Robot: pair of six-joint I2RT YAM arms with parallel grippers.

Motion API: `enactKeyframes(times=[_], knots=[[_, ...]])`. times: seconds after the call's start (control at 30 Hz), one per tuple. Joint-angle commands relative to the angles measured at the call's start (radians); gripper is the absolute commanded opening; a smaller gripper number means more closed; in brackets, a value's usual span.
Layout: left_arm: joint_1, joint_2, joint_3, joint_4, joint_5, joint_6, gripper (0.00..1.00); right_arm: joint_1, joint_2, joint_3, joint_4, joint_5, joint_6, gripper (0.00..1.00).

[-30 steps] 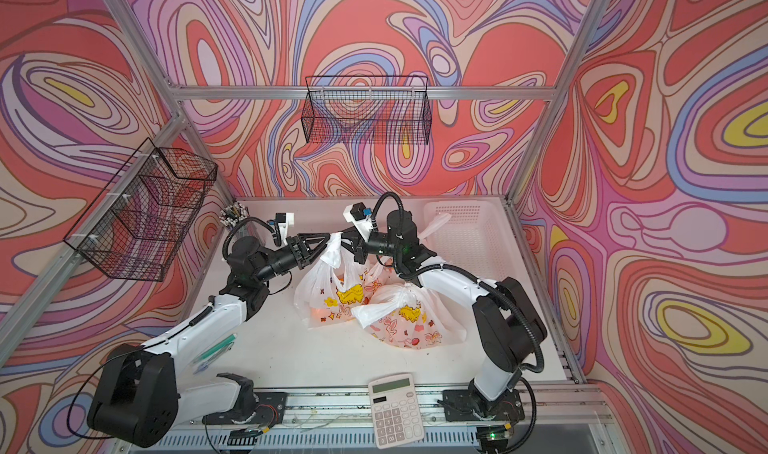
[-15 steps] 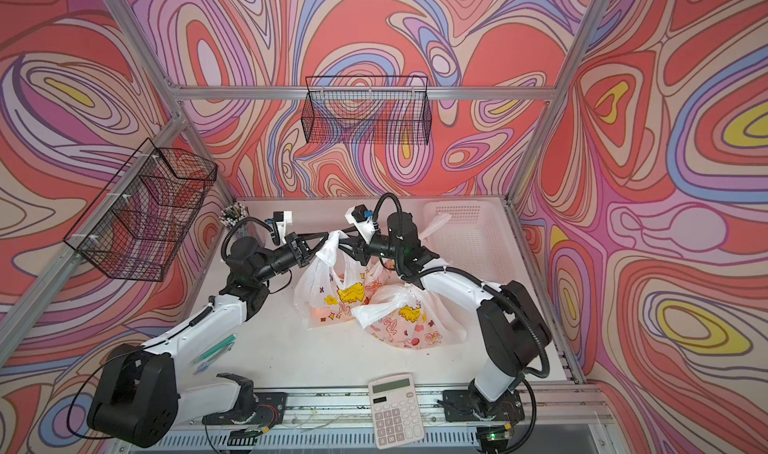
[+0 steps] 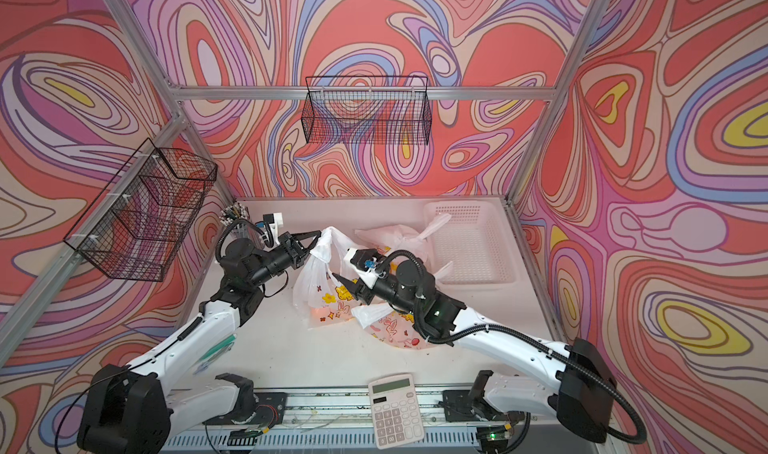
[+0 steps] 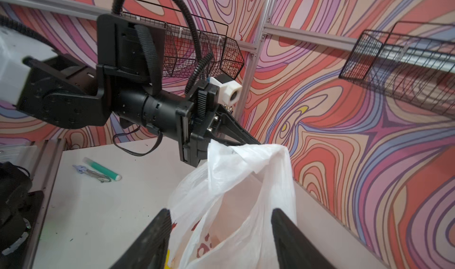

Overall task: Place the oranges into plastic bags & tie knots
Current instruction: Tie the plastic bag at the center of the board.

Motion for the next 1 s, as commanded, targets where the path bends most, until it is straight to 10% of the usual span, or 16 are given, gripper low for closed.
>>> enactKeyframes(times=[0.0,0.57,0.83,0.97], knots=[[-0.003,-0.036,0.010,-0.088,-0.046,0.017,0.00,0.074,0.056,0.012,0.087,0.216,-0.171,0.67],[-0.003,-0.042,0.034,-0.122,-0.051,0.029,0.00,0.110,0.319,0.137,0.284,0.336,-0.302,0.53],[-0.002,-0.045,0.050,-0.147,-0.045,0.060,0.00,0.109,0.382,0.180,0.292,0.400,-0.315,0.31],[0.000,-0.055,0.076,-0.196,-0.054,0.126,0.00,0.109,0.385,0.193,0.310,0.443,-0.306,0.00]])
